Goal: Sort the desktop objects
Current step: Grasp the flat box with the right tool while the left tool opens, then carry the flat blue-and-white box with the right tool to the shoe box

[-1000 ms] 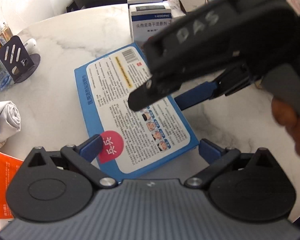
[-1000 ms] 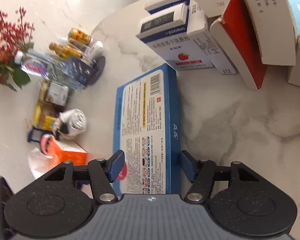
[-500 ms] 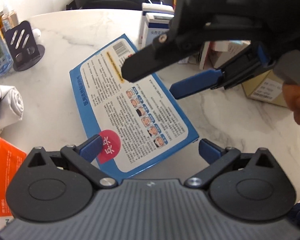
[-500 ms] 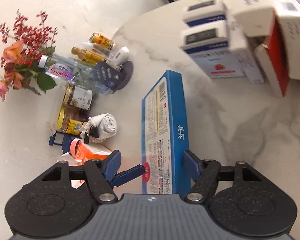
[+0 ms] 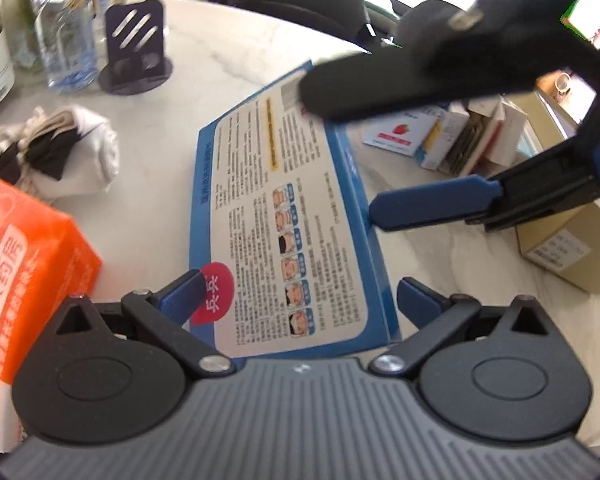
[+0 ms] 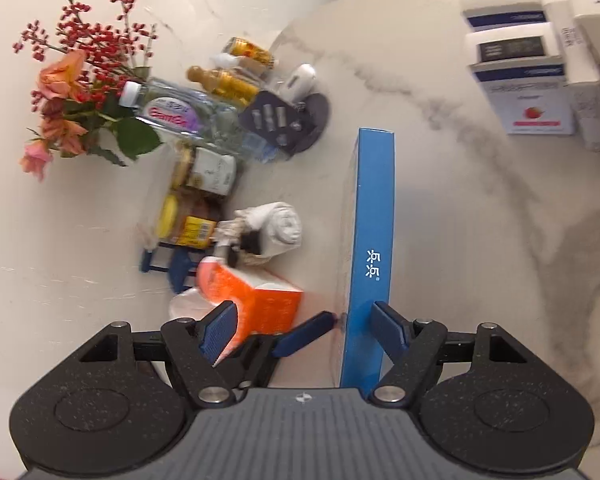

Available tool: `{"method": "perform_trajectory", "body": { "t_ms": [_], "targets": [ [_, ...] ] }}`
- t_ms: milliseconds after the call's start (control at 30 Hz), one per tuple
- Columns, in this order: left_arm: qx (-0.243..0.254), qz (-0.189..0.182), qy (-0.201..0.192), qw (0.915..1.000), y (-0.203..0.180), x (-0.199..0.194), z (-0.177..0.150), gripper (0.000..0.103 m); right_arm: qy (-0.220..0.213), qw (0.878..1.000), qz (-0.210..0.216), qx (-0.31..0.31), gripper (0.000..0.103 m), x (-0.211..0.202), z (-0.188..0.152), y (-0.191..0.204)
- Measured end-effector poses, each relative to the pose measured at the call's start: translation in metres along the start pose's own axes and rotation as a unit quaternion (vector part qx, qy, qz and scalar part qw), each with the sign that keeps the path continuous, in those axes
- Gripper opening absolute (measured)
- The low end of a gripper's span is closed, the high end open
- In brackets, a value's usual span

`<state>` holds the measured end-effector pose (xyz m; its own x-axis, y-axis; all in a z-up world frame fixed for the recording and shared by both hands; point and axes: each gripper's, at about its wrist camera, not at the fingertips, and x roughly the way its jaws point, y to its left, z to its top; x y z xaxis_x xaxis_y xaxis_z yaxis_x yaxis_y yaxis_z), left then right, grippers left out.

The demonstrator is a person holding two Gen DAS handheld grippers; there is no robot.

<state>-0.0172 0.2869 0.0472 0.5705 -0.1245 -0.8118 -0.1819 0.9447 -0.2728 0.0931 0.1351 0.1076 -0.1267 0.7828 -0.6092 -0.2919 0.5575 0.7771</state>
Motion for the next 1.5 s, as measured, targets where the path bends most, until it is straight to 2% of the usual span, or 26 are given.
{"method": "perform_trajectory", "body": {
  "t_ms": [133, 233, 300, 367, 400, 433, 533, 567, 733, 900, 1100, 1500],
  "targets": [
    [-0.042, -0.012, 0.009, 0.999, 0.018, 0.002, -0.001, 0.1, -0.005, 1.0, -0.001, -0.009, 0.076, 0.003, 0.005, 0.008],
    [-0.055, -0.02, 0.013, 0.9982, 0.02, 0.003, 0.002, 0.1, -0.031, 0.998, -0.05, 0.006, 0.076, 0.006, 0.01, -0.001],
    [-0.048, -0.015, 0.015, 0.9986, 0.019, 0.002, -0.001, 0.1, -0.028, 0.997, -0.072, 0.021, 0.076, 0.015, 0.015, -0.009],
    [-0.044, -0.01, 0.016, 0.9989, 0.017, 0.003, -0.002, 0.1, -0.019, 0.995, -0.098, 0.005, 0.072, 0.025, 0.02, -0.006],
    [-0.042, -0.008, 0.017, 0.9989, 0.016, 0.002, -0.003, 0.1, -0.018, 0.995, -0.103, 0.002, 0.069, 0.026, 0.02, -0.006],
    [-0.039, -0.005, 0.019, 0.9991, 0.015, 0.002, -0.003, 0.1, -0.017, 0.994, -0.106, 0.002, 0.054, 0.026, 0.02, -0.006],
    [-0.018, 0.01, 0.027, 0.9994, 0.008, 0.001, -0.003, 0.101, -0.015, 0.993, -0.115, 0.003, 0.028, 0.026, 0.021, -0.007],
    [-0.014, 0.012, 0.029, 0.9994, 0.006, 0.001, -0.003, 0.102, -0.014, 0.993, -0.118, 0.004, 0.027, 0.026, 0.021, -0.007],
    [-0.022, -0.007, 0.033, 0.9992, -0.001, -0.01, -0.002, 0.103, -0.011, 0.991, -0.133, 0.005, 0.026, 0.025, 0.021, -0.008],
    [-0.006, -0.023, 0.041, 0.9989, -0.017, -0.02, -0.001, 0.103, -0.011, 0.989, -0.148, 0.007, 0.025, 0.021, 0.021, -0.009],
    [0.026, -0.036, 0.053, 0.9976, -0.04, -0.027, 0.001, 0.103, -0.032, 0.986, -0.163, 0.008, 0.025, -0.005, 0.018, -0.015],
    [0.087, -0.049, 0.066, 0.9928, -0.083, -0.058, 0.024, 0.103, -0.096, 0.984, -0.152, -0.002, 0.025, -0.073, 0.009, -0.01]
  ]
}}
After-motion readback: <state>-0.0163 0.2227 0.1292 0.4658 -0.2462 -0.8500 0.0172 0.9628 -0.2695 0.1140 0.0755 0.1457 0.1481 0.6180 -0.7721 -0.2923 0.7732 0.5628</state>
